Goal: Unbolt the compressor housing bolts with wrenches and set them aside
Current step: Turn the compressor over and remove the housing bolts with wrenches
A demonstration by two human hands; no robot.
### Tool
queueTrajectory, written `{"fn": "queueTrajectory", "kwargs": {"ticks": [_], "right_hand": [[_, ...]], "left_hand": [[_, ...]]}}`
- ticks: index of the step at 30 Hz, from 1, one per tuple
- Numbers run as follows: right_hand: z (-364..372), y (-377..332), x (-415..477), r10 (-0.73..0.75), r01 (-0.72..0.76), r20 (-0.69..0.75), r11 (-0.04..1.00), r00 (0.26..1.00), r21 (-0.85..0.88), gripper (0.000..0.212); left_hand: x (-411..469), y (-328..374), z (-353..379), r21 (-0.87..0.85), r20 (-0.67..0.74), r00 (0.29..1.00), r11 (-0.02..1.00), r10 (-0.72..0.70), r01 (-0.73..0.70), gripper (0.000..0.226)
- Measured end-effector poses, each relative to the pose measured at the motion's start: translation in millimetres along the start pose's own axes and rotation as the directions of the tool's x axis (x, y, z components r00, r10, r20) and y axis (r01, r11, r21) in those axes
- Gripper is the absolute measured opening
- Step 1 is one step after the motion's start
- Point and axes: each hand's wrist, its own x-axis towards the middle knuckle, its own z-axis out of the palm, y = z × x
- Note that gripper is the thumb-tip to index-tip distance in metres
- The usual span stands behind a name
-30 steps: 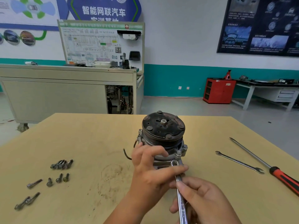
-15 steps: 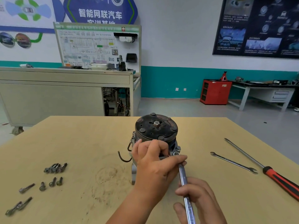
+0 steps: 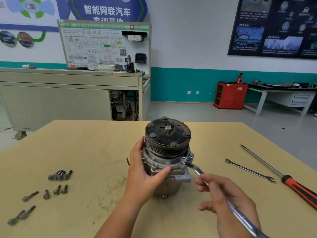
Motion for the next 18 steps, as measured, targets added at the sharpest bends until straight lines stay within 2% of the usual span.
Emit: {"fn": "queueTrajectory", "kwargs": {"ticks": [1,3,6,8,10,12,14,18], "right_hand": [[-1.5,-0.5,7.6,0.048,-0.048,-0.006,0.998,0.999,0.029,0.032],[-6.9,-2.0,26.8,0.113,-0.113,0.000,0.989,0.994,0.094,0.034],[-17.5,2.1,66.4,0.219,-0.246,0.139,0.944,0.966,0.221,0.034],[-19.0,6.1,95.9,0.335,-0.406,0.287,0.883,0.897,0.236,0.036],[-19.8,8.1,117.3,0.445,-0.556,0.429,0.813,0.786,0.175,0.035],[-23.0,9.4,126.1,0.465,-0.597,0.501,0.791,0.730,0.135,0.029],[-27.9,5.4,121.1,0.413,-0.573,0.530,0.800,0.741,0.179,0.026],[-39.8,1.9,75.6,0.256,-0.421,0.406,0.817,0.877,0.394,0.041]], "left_hand": [[-1.6,-5.7,0.1,-0.069,0.018,1.000,0.998,-0.004,0.005,0.084],[-7.0,-17.5,2.2,-0.161,0.034,0.999,0.987,0.000,0.005,0.079],[-15.5,-30.4,7.3,-0.227,0.023,1.000,0.974,-0.012,0.017,0.075],[-18.3,-35.3,9.1,-0.209,-0.002,1.000,0.978,-0.017,0.016,0.076],[-18.9,-37.2,9.5,-0.195,-0.007,1.000,0.981,-0.019,0.017,0.078],[-20.2,-39.3,8.8,-0.199,-0.006,1.000,0.980,-0.015,0.014,0.079],[-21.5,-40.8,7.2,-0.242,-0.001,1.000,0.970,-0.029,0.028,0.080],[-18.9,-42.4,6.0,-0.328,0.017,0.998,0.942,-0.065,0.067,0.093]]}}
